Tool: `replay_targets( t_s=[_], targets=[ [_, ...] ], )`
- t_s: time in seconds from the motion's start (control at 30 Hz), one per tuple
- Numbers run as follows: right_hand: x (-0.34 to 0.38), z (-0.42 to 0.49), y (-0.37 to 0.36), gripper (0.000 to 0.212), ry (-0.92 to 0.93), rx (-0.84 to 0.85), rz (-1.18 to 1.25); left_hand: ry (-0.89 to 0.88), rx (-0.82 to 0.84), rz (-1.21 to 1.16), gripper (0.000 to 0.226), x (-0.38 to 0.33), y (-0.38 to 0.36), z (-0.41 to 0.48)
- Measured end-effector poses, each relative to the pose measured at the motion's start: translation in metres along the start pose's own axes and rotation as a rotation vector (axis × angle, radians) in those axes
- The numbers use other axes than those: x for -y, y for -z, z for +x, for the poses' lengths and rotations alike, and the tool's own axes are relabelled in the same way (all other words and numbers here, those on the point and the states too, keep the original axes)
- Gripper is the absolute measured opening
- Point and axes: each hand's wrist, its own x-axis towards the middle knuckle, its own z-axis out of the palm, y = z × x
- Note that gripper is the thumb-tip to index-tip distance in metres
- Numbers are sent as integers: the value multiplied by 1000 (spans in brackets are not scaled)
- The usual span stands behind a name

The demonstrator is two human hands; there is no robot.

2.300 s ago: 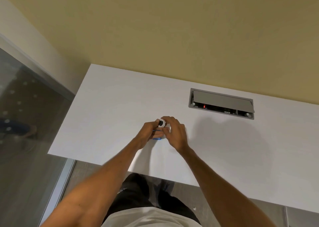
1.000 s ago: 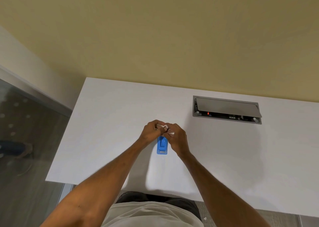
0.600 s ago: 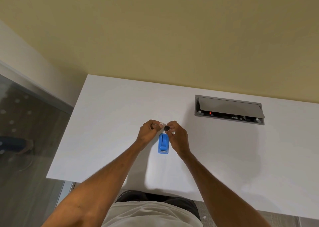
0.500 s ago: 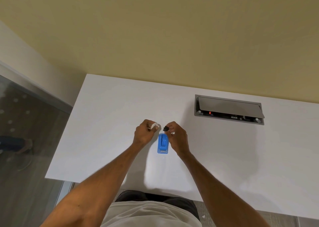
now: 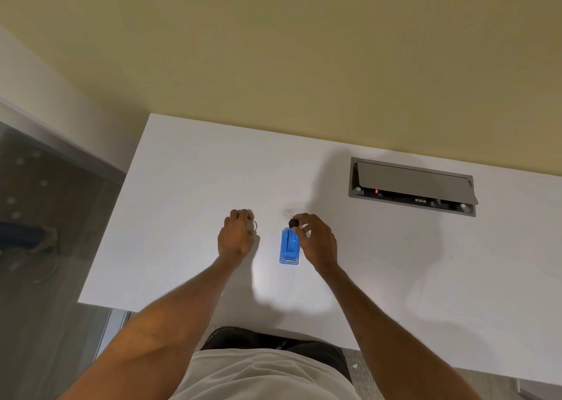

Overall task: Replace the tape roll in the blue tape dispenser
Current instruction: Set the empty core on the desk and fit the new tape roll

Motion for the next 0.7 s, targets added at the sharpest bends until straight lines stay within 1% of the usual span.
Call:
replay_targets(
  t_s=[0.1, 0.2, 0.27, 0.4, 0.5, 0.6, 0.7],
  targets=[
    [-1, 2, 0, 14, 0, 5, -8, 10, 3, -30, 43, 1, -5, 2],
    [-1, 2, 0, 23, -11, 14, 3, -2, -17, 18, 41, 2, -8, 2],
    [-1, 3, 0, 24, -21, 13, 14, -9, -13, 34, 41, 3, -8, 2],
    [0, 3, -1, 12, -26, 14, -5, 5, 6, -25, 42, 3, -5, 0],
    [3, 2, 0, 8, -5, 8, 7, 7, -66, -49, 36, -4, 1, -3],
    [6, 1, 2, 6, 25, -4, 37, -80, -98, -174, 36, -18, 8, -7],
    [8, -1, 5, 7, 59, -27, 50, -235, -36, -351, 33, -38, 12, -12]
  ],
)
